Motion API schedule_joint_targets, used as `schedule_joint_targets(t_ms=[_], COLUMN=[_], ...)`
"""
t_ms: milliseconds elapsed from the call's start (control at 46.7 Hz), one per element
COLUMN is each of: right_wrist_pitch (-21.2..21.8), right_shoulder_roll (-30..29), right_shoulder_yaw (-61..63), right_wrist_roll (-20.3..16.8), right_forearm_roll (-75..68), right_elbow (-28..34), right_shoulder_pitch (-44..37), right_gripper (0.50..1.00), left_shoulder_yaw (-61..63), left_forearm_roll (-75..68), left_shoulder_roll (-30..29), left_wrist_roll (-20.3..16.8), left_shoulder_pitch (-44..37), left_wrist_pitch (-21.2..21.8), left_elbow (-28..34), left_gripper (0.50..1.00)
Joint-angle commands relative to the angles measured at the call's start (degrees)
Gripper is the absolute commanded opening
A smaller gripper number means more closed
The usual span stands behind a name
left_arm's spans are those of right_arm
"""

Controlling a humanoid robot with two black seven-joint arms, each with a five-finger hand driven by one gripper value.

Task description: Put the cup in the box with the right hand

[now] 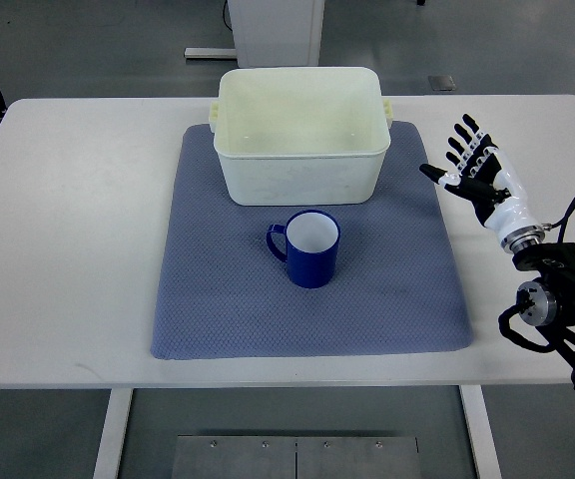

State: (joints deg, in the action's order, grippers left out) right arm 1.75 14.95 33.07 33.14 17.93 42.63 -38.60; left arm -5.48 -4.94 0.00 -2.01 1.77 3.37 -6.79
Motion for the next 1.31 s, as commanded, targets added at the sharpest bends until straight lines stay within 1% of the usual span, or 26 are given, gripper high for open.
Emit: schedule_joint_targets(t_ms=[0,643,729,1221,1286], right_wrist_pitch=[0.0,0.2,0.2,0.2,0.2], right_shoulder_roll=[0.0,0.0,0.1,0.6,1.4], right_shoulder_yaw=[0.1,0.2,0.2,0.2,0.2], right_wrist_roll=[0.0,0.4,1.6,1.6,1.3], right_forearm_roll=[0.0,0.0,0.0,0.0,0.0], right_elbow=[0.0,0.1,-0.1,-0.2,-0.2], right_shoulder_pitch=[-0.1,-0.4,-0.5,-1.7,-1.6], right_gripper=[1.0,1.0,1.0,1.0,1.0], left_shoulder_yaw=[0.0,-0.1,-0.1,-0.1,-0.1], left_forearm_roll=[0.0,0.1,0.0,0.1,0.1], left_shoulder_roll=[0.0,0.0,0.0,0.0,0.0], left_wrist_roll=[0.0,0.0,0.0,0.0,0.0], left_shoulder_pitch=[-0.1,0.0,0.0,0.0,0.0], left_wrist_pitch=[0.1,-0.2,-0.2,-0.2,-0.2], left_elbow=[0.0,0.0,0.0,0.0,0.0], left_gripper=[1.0,1.0,1.0,1.0,1.0])
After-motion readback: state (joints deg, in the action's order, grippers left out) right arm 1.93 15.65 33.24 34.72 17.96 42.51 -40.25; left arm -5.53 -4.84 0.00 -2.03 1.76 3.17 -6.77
